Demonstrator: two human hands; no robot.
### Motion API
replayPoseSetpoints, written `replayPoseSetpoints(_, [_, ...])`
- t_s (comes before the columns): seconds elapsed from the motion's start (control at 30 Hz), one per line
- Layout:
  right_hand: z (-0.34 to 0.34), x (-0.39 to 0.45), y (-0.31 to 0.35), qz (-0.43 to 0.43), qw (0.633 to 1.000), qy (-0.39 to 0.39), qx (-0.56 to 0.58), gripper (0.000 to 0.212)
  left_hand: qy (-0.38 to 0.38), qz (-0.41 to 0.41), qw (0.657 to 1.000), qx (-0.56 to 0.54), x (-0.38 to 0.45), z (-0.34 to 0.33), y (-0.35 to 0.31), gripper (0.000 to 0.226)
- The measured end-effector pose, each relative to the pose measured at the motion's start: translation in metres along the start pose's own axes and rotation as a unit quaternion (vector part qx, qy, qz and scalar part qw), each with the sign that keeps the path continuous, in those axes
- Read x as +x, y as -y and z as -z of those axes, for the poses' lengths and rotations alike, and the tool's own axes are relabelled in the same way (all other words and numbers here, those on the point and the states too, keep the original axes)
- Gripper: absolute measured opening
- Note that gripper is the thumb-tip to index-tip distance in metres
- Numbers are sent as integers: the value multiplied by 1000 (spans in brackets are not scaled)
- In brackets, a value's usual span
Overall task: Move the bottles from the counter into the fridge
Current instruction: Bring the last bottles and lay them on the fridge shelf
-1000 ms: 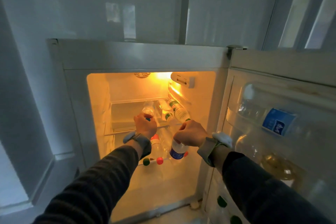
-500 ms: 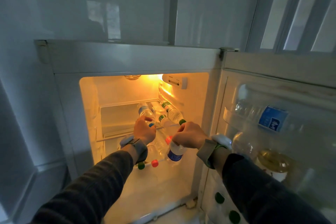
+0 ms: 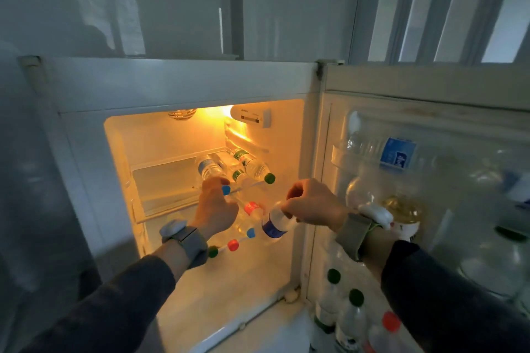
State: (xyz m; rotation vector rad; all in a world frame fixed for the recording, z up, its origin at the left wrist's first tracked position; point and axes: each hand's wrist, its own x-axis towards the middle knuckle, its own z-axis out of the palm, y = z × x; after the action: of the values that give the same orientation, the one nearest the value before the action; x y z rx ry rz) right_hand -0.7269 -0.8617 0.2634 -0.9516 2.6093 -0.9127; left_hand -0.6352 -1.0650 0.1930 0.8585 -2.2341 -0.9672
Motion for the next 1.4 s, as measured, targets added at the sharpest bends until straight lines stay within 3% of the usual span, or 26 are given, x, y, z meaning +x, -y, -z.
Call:
replayPoseSetpoints(0.17, [36, -54, -9, 19, 999, 3, 31, 20, 156, -136, 976, 73, -30, 2, -30, 59])
replayPoseSetpoints(0.37, [75, -100, -19, 36, 996, -75, 30, 18, 228, -210, 948, 67, -51, -1, -60, 69])
replayPoseSetpoints(0.7, [124, -157, -30, 16, 985, -162, 50, 22, 190, -275, 942, 20, -53, -2, -107, 62])
replayPoseSetpoints(0.9, [124, -151, -25, 12, 991, -129, 34, 24, 154, -279, 947, 33, -47, 15, -110, 59])
replayPoseSetpoints(1.1, [80, -104, 0, 44, 994, -76, 64, 24, 124, -236, 956, 124, -56, 68, -70, 56])
replayPoseSetpoints(1.4, [-46, -6, 66, 113, 981, 5, 156, 27, 59, -148, 964, 215, -85, 160, -16, 61])
